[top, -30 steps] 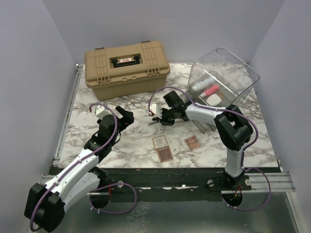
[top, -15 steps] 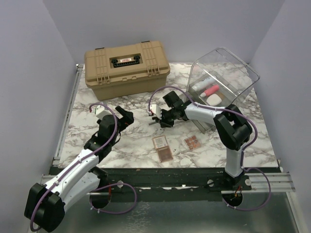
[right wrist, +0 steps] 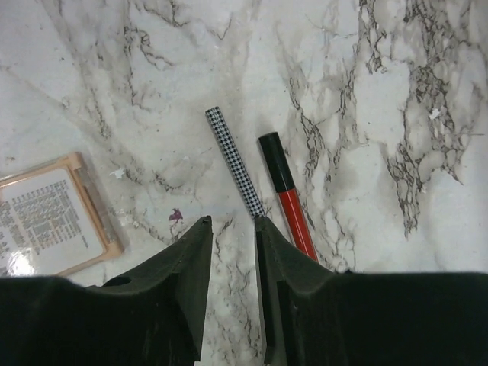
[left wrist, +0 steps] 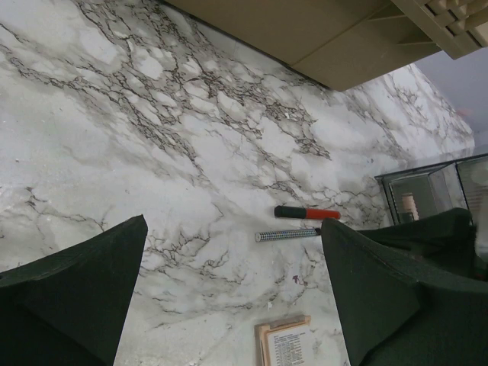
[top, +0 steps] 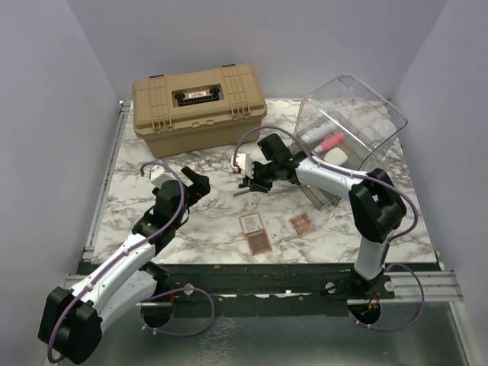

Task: Organize the makeup
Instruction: Pick up the makeup from the center of the board.

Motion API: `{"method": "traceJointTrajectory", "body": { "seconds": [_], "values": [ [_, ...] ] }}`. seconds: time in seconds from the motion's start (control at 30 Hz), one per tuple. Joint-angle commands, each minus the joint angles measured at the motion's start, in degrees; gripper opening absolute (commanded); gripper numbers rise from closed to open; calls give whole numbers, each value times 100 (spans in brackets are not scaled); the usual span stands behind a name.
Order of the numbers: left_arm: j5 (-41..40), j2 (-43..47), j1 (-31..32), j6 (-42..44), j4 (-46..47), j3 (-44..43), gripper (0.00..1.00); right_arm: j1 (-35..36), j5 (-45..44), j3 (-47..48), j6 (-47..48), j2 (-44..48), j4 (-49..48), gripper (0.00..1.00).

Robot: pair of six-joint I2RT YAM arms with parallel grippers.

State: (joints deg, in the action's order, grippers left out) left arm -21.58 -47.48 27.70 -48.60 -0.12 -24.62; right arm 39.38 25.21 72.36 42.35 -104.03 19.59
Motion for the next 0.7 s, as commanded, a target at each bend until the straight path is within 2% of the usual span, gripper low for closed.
{"method": "traceJointTrajectory", "body": {
  "seconds": [0.0, 0.1, 0.23, 0.67],
  "values": [
    [-44, 40, -45, 52, -87, -4, 98, 15, -227, 613, -51, -727, 639, 35],
    [0, 72, -52, 52, -85, 10, 98, 1, -130, 734, -24, -951, 733, 35],
    [57, 39, -54, 69, -85, 1, 98, 8, -144, 460, 223, -856, 408, 35],
    [60, -45, -63, 80, -67, -34, 98, -13, -254, 340, 568, -881, 261, 35]
  ]
}}
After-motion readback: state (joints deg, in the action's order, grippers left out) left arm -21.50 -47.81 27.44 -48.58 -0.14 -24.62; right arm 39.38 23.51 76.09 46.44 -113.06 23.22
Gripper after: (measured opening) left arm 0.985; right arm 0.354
